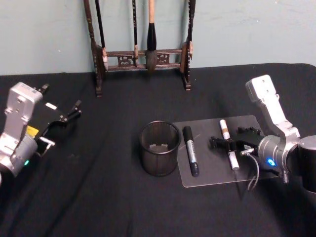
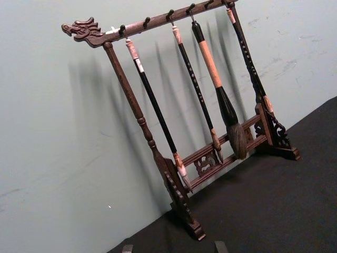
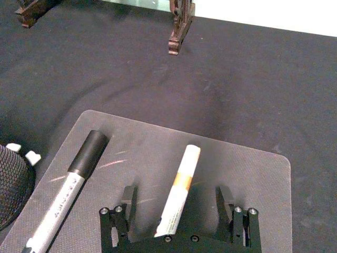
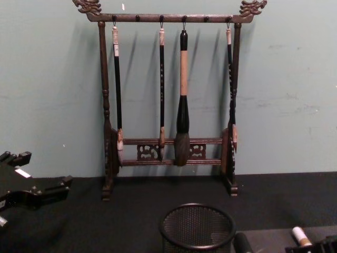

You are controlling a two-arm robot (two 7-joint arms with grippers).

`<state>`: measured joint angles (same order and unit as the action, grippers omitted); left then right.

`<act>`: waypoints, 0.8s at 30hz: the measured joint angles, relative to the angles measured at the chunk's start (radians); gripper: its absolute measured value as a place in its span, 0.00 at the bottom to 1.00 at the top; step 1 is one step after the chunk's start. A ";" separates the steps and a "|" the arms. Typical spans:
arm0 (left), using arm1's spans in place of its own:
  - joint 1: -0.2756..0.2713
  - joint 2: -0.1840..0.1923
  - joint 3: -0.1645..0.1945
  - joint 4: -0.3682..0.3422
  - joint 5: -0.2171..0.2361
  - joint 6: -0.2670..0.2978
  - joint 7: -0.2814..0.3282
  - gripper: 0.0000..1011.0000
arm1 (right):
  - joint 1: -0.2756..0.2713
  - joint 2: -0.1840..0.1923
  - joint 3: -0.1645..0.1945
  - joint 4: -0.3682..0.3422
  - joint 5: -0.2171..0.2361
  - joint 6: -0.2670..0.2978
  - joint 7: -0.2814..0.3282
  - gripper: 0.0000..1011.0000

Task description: Pick up the water-based marker from the table and place it into the pen holder.

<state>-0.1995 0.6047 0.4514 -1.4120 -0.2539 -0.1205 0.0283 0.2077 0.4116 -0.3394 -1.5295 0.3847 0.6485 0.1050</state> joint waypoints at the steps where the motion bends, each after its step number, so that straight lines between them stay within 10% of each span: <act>1: 0.000 0.000 0.000 0.000 0.000 0.000 0.000 0.99 | 0.000 0.000 0.000 0.000 0.000 0.000 0.000 0.99; 24: 0.000 0.000 0.000 0.000 0.000 0.000 0.000 0.99 | -0.012 -0.022 0.017 -0.002 -0.058 -0.001 0.032 0.99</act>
<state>-0.1995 0.6047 0.4514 -1.4120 -0.2539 -0.1205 0.0283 0.1960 0.3897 -0.3220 -1.5319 0.3266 0.6479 0.1370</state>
